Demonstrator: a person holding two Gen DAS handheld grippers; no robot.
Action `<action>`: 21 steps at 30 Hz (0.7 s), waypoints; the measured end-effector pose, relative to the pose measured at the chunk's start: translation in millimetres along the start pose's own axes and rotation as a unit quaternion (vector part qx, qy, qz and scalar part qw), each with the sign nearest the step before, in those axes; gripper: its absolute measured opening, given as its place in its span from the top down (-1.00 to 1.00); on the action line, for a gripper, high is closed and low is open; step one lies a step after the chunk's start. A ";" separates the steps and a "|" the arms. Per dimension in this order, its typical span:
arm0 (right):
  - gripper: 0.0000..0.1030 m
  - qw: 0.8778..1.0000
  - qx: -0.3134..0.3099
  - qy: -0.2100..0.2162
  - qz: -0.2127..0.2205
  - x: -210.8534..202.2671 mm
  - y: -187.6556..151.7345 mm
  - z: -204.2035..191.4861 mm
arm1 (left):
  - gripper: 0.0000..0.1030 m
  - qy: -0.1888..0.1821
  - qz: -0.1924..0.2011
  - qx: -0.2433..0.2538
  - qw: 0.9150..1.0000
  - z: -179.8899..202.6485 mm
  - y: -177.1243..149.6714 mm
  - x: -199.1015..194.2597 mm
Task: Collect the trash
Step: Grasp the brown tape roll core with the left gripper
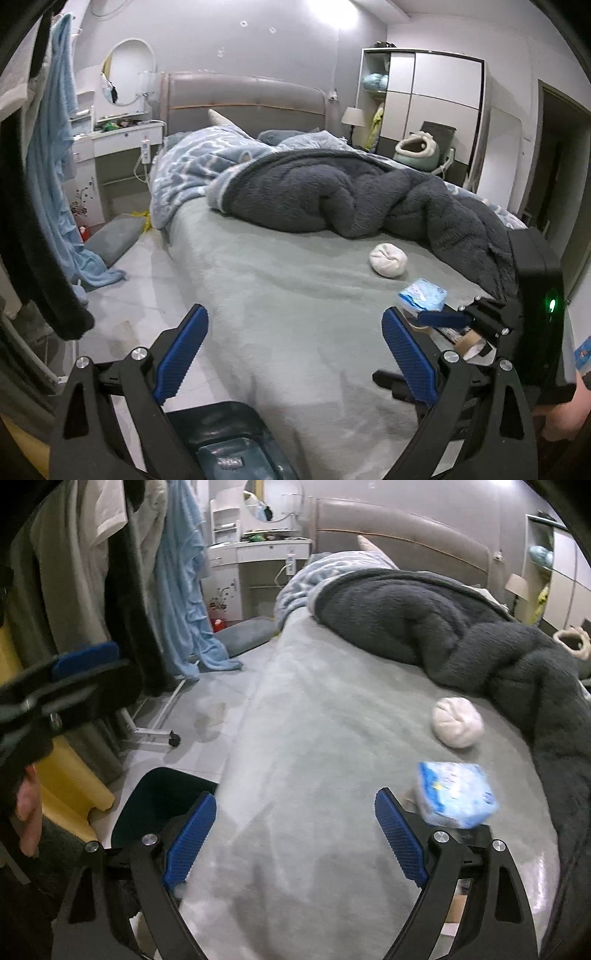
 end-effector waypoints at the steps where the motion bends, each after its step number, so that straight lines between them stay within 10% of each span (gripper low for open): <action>1: -0.72 1.000 0.000 -0.001 0.006 -4.2 -0.4 5.6 | -0.87 -0.004 -0.003 0.001 1.000 5.2 -1.3 2.9; 21: -0.72 0.999 0.026 -0.038 0.014 -39.6 -32.9 107.4 | -0.78 -0.052 -0.033 0.020 0.998 91.1 -19.1 39.0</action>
Point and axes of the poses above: each gripper's, at about its wrist camera, not at the fingertips, and x roughly the way its jaws point, z to its right, y to its top, the point moved 9 cm from there along x, roughly the way its jaws point, and after that the axes turned 7 degrees about y, right-handed, at the moved point
